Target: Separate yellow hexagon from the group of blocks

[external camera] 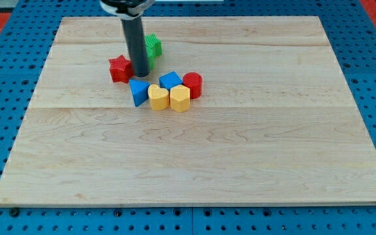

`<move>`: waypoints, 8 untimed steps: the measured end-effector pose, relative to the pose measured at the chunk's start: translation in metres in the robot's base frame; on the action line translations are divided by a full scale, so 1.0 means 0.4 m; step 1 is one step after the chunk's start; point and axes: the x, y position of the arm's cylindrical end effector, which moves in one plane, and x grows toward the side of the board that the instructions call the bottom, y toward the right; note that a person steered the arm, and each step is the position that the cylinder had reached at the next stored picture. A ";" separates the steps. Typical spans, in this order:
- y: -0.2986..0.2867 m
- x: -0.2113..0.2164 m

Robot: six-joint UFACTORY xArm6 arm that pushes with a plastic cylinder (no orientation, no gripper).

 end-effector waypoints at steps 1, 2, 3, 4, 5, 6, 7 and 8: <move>-0.018 -0.022; -0.023 -0.124; 0.041 -0.166; 0.250 -0.050; 0.471 0.095; 0.340 0.255; 0.251 0.194; 0.320 0.162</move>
